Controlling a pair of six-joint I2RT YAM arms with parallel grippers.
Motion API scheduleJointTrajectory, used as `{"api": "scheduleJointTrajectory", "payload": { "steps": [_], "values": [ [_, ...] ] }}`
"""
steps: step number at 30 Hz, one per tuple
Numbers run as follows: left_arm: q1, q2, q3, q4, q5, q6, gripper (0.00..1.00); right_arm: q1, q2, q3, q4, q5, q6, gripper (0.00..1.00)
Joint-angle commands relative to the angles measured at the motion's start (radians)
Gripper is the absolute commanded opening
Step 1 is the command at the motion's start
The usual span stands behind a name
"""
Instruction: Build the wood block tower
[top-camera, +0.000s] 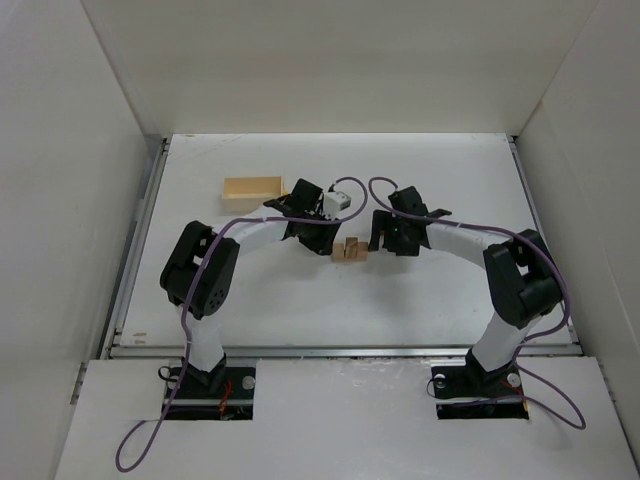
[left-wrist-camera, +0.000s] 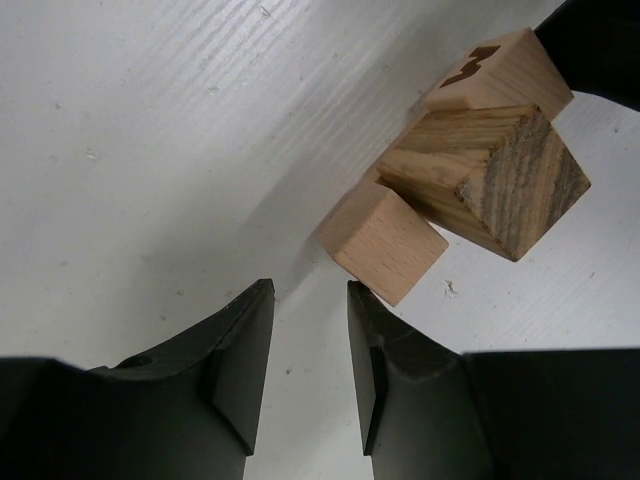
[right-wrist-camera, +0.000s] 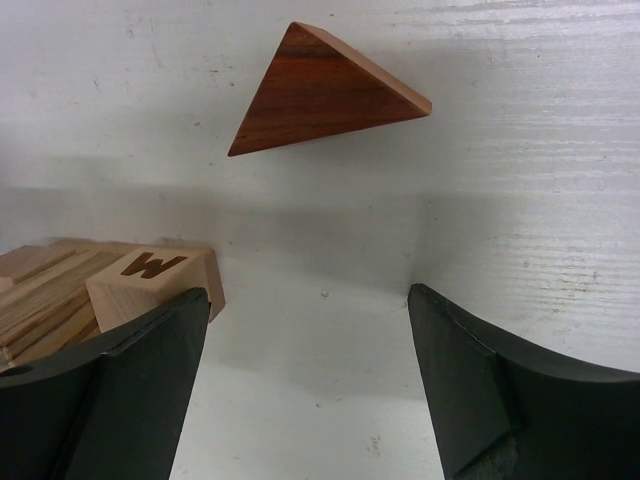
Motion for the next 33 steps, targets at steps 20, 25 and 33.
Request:
{"api": "scheduleJointTrajectory", "payload": {
  "steps": [20, 25, 33],
  "values": [
    [-0.002, 0.031, 0.087, -0.033, 0.017, 0.005, 0.33, 0.008, 0.008, 0.081, -0.031, 0.032, -0.037, 0.86],
    [-0.002, 0.031, 0.087, -0.042, 0.017, 0.014, 0.33, 0.008, 0.008, 0.090, -0.031, 0.032, -0.046, 0.86],
    [-0.002, -0.011, 0.054, -0.051, 0.017, 0.014, 0.33, 0.008, 0.017, 0.090, -0.031, 0.012, -0.064, 0.86]
  ]
}}
